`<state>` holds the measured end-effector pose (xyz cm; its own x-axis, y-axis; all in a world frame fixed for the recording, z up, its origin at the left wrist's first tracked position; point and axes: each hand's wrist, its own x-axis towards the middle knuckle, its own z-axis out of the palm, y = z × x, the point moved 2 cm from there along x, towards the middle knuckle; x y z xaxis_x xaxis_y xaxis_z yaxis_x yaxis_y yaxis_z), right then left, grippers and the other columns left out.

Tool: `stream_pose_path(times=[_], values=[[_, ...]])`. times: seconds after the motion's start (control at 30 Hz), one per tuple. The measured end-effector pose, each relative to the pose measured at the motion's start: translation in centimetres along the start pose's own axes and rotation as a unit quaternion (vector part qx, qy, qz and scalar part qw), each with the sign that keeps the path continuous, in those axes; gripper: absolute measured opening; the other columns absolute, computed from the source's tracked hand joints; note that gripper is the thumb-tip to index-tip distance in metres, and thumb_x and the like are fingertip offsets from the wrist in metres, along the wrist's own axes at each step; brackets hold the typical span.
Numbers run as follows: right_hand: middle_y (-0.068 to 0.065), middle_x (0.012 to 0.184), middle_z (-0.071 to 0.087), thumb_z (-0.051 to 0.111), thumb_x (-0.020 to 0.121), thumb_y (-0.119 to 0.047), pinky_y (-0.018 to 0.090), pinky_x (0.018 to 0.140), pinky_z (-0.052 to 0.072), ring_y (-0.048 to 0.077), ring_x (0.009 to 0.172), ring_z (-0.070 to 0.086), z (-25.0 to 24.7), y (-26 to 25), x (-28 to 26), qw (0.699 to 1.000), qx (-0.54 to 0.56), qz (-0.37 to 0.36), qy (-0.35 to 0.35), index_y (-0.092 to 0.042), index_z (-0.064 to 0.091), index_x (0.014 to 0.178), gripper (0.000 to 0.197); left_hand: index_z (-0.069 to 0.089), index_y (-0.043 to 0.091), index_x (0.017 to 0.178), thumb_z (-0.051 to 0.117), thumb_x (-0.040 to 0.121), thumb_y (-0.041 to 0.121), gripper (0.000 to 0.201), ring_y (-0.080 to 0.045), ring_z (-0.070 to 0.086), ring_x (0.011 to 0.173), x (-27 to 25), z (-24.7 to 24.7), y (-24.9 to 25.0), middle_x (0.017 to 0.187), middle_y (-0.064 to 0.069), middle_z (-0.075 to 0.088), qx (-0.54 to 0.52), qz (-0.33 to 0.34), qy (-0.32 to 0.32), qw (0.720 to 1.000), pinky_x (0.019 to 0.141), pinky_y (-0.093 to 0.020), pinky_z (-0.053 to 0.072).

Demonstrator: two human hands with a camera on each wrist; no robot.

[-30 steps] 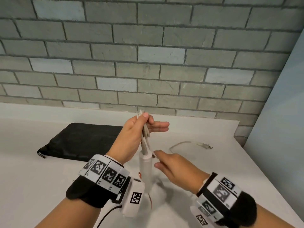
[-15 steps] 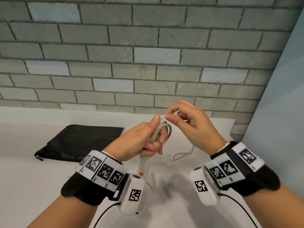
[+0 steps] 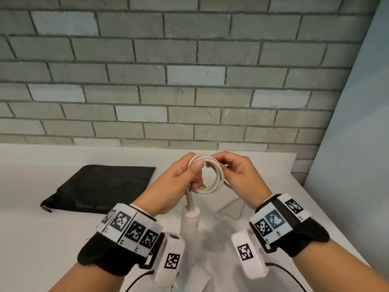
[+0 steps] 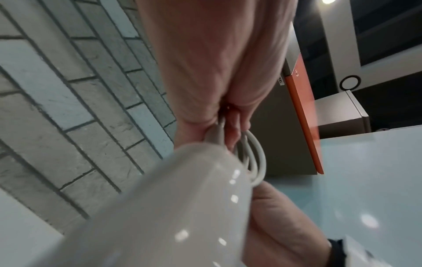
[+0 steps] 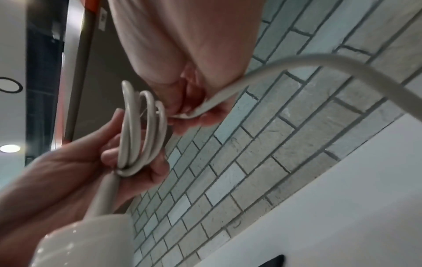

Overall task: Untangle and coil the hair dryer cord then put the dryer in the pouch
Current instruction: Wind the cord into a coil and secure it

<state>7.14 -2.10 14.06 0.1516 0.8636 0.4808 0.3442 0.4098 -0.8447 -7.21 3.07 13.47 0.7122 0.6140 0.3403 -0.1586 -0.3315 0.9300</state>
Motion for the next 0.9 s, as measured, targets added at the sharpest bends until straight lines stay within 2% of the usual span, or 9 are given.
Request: stream_pose_path(times=[0.17,0.33,0.47,0.53,0.6,0.67,0.73,0.8,0.9], values=[[0.004,0.069,0.061,0.051,0.087,0.001,0.02,0.058,0.045,0.014,0.062,0.053,0.0,0.1,-0.4,0.999,0.033,0.043,0.002,-0.009,0.068,0.087,0.019,0.05,0.021,0.08,0.037,0.096,0.026,0.021,-0.006,0.04,0.055,0.3,0.7,0.2,0.056,0.013,0.041,0.063,-0.007,0.047,0.997,0.061,-0.02,0.04],[0.006,0.087,0.065,0.048,0.09,-0.017,0.026,0.077,0.051,0.017,0.083,0.061,-0.5,-0.8,-0.8,0.985,0.134,0.106,-0.042,-0.011,0.057,0.117,0.029,0.052,0.009,0.094,0.038,0.096,0.025,0.022,-0.004,0.04,0.052,0.6,0.6,0.1,0.059,0.007,0.041,0.098,0.001,0.089,0.991,0.058,-0.021,0.038],[0.004,0.082,0.065,0.056,0.084,-0.003,0.027,0.075,0.051,0.017,0.076,0.061,0.2,-1.0,-1.0,0.982,0.147,0.098,-0.062,-0.006,0.052,0.118,0.034,0.051,0.009,0.095,0.038,0.096,0.022,0.019,0.0,0.041,0.05,0.8,1.2,0.0,0.065,0.002,0.046,0.111,0.008,0.091,0.99,0.053,-0.016,0.037],[0.002,0.072,0.063,0.056,0.084,-0.001,0.026,0.069,0.052,0.015,0.068,0.059,0.3,-1.2,-1.0,0.968,0.215,0.112,-0.07,-0.006,0.052,0.114,0.031,0.05,0.014,0.089,0.038,0.096,0.026,0.019,-0.009,0.046,0.056,1.0,1.2,-0.1,0.07,-0.009,0.049,0.119,0.009,0.088,0.989,0.057,-0.021,0.043],[0.003,0.076,0.061,0.055,0.082,0.006,0.021,0.063,0.052,0.009,0.064,0.06,0.4,-1.4,-1.1,0.958,0.248,0.122,-0.074,-0.007,0.049,0.112,0.033,0.051,0.013,0.09,0.04,0.094,0.034,0.024,-0.026,0.057,0.07,1.2,1.3,-0.2,0.08,-0.019,0.057,0.135,0.009,0.088,0.987,0.07,-0.038,0.05],[0.005,0.081,0.059,0.054,0.083,0.007,0.02,0.064,0.052,0.007,0.066,0.06,0.5,-1.2,-1.3,0.978,0.172,0.105,-0.049,-0.011,0.045,0.111,0.034,0.05,0.007,0.096,0.04,0.095,0.031,0.026,-0.024,0.057,0.074,1.4,1.4,-0.2,0.08,-0.012,0.058,0.141,0.005,0.09,0.986,0.076,-0.047,0.049],[0.004,0.087,0.058,0.056,0.084,0.001,0.03,0.073,0.054,0.012,0.078,0.059,0.2,-0.8,-1.3,0.998,-0.038,0.048,-0.007,-0.017,0.044,0.111,0.034,0.05,0.005,0.095,0.04,0.096,0.026,0.023,-0.009,0.049,0.063,1.5,1.5,-0.2,0.069,0.0,0.052,0.152,0.008,0.099,0.983,0.069,-0.04,0.046],[0.004,0.097,0.055,0.057,0.082,-0.003,0.038,0.078,0.054,0.018,0.09,0.057,-0.3,-0.5,-1.5,0.983,-0.18,0.014,0.017,-0.017,0.045,0.113,0.036,0.049,0.008,0.091,0.04,0.095,0.027,0.021,-0.002,0.044,0.054,1.5,1.5,-0.2,0.063,0.006,0.047,0.179,0.016,0.11,0.978,0.065,-0.032,0.042],[0.01,0.091,0.058,0.056,0.078,-0.003,0.042,0.074,0.053,0.025,0.084,0.06,-1.3,-0.6,-1.6,0.965,-0.257,0.024,0.035,-0.011,0.054,0.098,0.021,0.048,0.008,0.089,0.04,0.095,0.028,0.023,-0.011,0.046,0.062,1.7,1.5,-0.6,0.064,0.006,0.046,0.217,0.018,0.125,0.968,0.067,-0.035,0.042]])
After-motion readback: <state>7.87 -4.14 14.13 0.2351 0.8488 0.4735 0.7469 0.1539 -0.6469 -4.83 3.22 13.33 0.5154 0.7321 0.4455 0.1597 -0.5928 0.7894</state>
